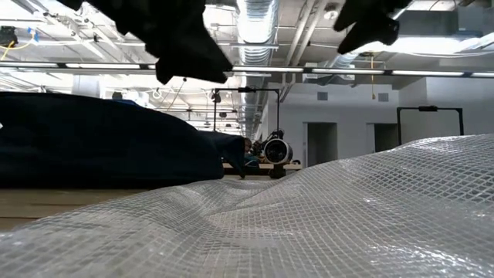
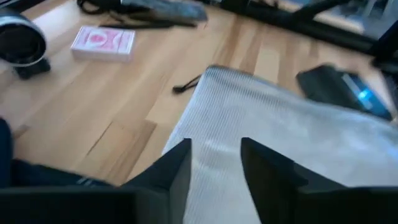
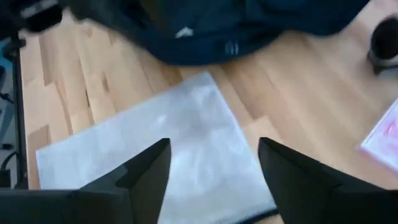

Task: Unpack backpack
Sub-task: Move the red game card to the top center of the table

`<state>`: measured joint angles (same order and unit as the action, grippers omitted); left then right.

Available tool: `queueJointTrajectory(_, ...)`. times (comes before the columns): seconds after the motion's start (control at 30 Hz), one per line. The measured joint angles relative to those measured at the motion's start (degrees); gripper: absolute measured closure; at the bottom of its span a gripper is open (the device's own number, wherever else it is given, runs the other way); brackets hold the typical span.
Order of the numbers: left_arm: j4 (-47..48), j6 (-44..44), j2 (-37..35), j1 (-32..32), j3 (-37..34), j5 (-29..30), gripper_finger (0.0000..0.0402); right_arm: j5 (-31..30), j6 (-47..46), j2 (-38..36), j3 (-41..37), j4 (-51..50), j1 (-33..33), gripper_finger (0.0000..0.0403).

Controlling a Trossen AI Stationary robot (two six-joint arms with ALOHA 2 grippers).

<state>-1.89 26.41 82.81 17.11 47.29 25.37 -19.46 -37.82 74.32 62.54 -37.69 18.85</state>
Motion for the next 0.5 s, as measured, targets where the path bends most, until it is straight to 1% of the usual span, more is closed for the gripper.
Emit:
queueJointTrajectory(0.07,2.2,0.0,0.0,0.3,0.0,-0.1,0.0317,0.0,0.8,0.0,-0.3,0.5,2.2,0.0219)
queueJointTrajectory(0.2,4.4,0.0,0.0,0.5,0.0,-2.9,0.0380,0.2,3.1,0.0,-2.1,1.2,6.5,0.0289)
queueJointTrajectory(0.23,4.4,-0.1,0.0,0.6,0.0,-3.3,0.0390,0.2,3.2,0.0,-2.3,1.3,7.2,0.0306)
queueJointTrajectory(0.4,4.3,-1.7,-0.4,1.7,0.0,-4.3,0.0397,0.2,2.3,0.0,-3.9,4.1,8.9,0.0384)
queueJointTrajectory(0.43,4.2,-1.9,-0.5,1.9,0.0,-4.3,0.0399,0.2,2.3,0.0,-4.1,4.3,9.0,0.0393)
queueJointTrajectory(0.5,5.9,-2.6,-1.8,2.3,0.0,-4.3,0.0401,0.2,2.0,0.0,-4.7,4.6,9.3,0.0397)
